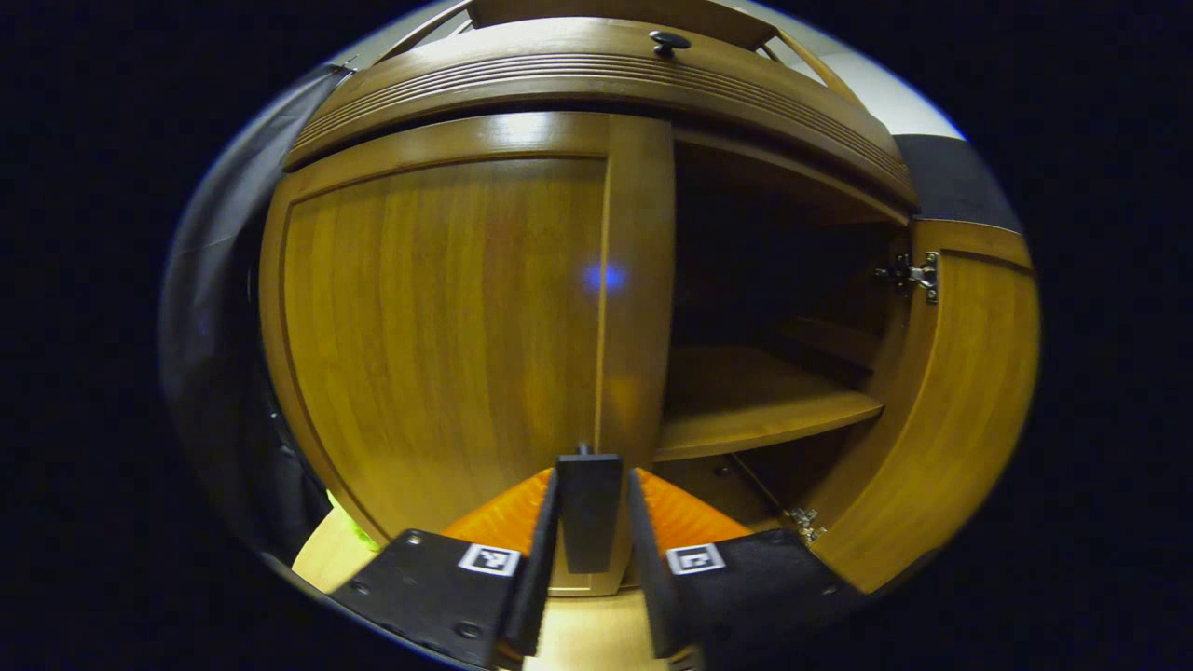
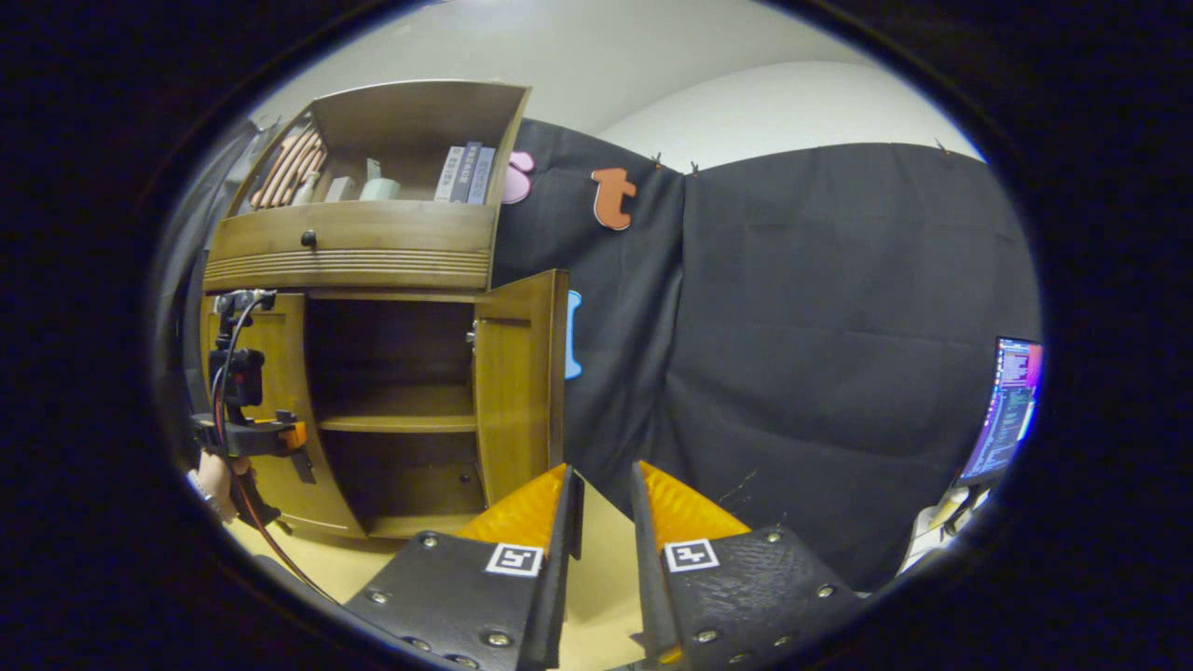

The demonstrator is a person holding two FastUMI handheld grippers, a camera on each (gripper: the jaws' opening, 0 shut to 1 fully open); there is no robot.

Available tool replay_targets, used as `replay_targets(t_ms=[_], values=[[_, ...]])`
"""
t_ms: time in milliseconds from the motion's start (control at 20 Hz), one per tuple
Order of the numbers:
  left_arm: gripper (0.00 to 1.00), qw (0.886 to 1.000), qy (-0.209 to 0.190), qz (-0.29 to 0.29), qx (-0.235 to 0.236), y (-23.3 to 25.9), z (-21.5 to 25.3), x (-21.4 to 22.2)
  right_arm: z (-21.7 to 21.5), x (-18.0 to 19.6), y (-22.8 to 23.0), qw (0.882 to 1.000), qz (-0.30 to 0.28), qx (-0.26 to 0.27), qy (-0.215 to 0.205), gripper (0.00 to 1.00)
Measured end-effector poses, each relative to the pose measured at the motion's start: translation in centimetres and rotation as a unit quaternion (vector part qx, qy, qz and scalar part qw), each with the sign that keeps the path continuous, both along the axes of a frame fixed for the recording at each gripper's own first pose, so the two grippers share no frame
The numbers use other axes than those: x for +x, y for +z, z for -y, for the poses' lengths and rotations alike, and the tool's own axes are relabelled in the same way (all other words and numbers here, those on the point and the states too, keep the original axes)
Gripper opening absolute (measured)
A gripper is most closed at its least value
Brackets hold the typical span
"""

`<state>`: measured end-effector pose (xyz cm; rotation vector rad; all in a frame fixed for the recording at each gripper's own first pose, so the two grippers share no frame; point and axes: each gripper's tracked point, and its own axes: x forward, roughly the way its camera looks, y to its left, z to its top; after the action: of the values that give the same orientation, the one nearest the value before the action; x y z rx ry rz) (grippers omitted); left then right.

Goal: Open the right door of the double-door shoe cabinet with the right hand, and open the left door with the left hand.

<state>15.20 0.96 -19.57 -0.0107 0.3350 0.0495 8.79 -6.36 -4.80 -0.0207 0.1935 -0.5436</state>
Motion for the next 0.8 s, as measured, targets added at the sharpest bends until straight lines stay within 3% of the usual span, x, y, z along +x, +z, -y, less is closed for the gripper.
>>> replay_targets(t_ms=[50,550,600,650,800], values=[[0.34,1.000,0.000,0.005,-0.005,0.3,0.1,-0.1,-0.2,0.1,-0.1,1.000,-0.001,0.001,0.005,0.33],[0.32,1.000,-0.009,0.008,-0.007,0.9,0.0,-3.5,-2.5,3.1,-0.5,0.998,0.000,0.015,0.062,0.33],[0.29,1.000,-0.009,0.010,-0.010,1.0,-0.1,-4.1,-2.7,3.1,-0.6,0.997,0.000,0.017,0.070,0.29],[0.32,1.000,-0.010,0.010,-0.013,1.1,-0.2,-4.6,-2.9,3.0,-0.7,0.997,0.000,0.019,0.079,0.33],[0.29,1.000,-0.008,0.013,-0.018,1.4,-0.5,-6.4,-4.1,3.9,-1.0,0.994,-0.001,0.024,0.107,0.33]])
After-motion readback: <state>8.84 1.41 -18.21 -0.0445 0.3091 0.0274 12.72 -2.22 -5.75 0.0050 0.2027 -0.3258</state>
